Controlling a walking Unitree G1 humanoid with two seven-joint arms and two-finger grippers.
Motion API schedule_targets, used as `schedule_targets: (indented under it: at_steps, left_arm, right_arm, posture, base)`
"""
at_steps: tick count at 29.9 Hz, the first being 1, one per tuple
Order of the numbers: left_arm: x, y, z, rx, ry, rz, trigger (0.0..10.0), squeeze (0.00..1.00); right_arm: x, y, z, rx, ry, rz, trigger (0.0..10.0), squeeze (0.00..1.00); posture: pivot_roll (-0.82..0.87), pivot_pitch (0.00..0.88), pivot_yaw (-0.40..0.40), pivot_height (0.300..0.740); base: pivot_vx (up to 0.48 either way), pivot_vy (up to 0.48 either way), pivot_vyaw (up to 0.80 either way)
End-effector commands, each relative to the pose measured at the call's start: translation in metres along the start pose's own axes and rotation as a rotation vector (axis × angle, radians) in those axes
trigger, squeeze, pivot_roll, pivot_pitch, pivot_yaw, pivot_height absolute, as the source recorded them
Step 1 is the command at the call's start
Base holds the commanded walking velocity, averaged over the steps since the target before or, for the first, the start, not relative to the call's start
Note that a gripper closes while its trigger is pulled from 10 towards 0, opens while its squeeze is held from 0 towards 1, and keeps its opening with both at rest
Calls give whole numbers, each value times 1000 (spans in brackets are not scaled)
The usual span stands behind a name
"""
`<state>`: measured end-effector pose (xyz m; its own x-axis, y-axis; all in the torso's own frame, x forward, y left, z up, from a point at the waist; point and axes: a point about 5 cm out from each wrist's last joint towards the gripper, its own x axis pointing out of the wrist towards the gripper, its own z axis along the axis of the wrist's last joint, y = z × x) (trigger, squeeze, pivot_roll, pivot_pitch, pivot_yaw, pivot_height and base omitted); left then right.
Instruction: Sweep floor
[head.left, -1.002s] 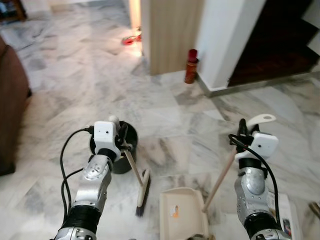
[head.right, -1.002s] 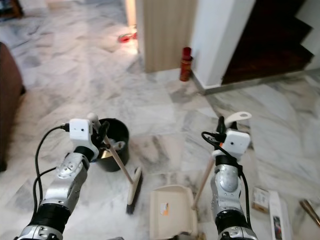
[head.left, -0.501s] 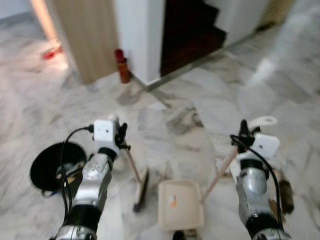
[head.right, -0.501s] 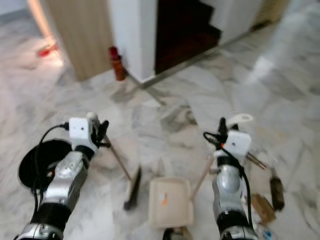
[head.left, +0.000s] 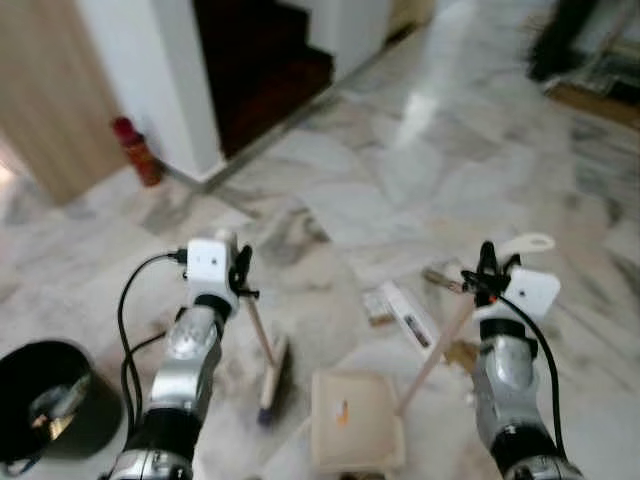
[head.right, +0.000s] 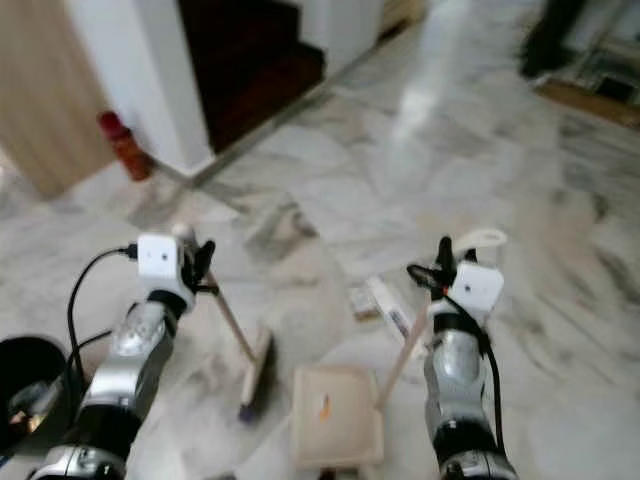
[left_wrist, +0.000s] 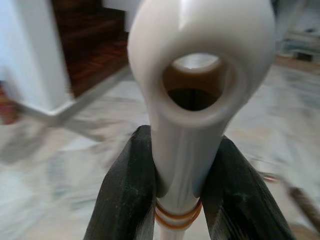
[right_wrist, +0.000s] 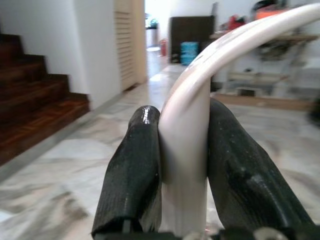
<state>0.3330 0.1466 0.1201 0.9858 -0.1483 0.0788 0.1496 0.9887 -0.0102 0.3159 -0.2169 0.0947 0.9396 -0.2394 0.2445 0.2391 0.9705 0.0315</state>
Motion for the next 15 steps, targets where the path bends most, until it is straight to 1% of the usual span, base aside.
schedule_targets:
  at_steps: [1,3,6,10,15]
  left_arm:
    - [0,3,4,13,-28,0,10000,0]
    - [-1,2,3,30,-24,-2,10000,0]
    - [0,3,3,26,-25,5,10000,0]
    - [0,3,4,21,-28,8,10000,0]
    - [-1,4,3,29,-23,9,10000,0]
  right_arm:
    - [3,-4,5,3,-27,-20,10000,0]
    - [2,-1,5,-6,-23,10,10000,0]
    - [1,1,4,-15,-22,29,10000,0]
    - [1,-9,4,-8,-22,-21,10000,0]
    - [1,-11,5,-16,-25,-21,10000,0]
  posture:
    - [130,93,10,740]
    - [128,100,8,740]
    - [130,104,6,740]
    - [131,111,8,740]
    - [126,117,8,740]
  base:
    - [0,0,-800]
    - [0,-323,-800]
    - [0,-395,-800]
    - [0,-283,-800]
    - [0,-253,-800]
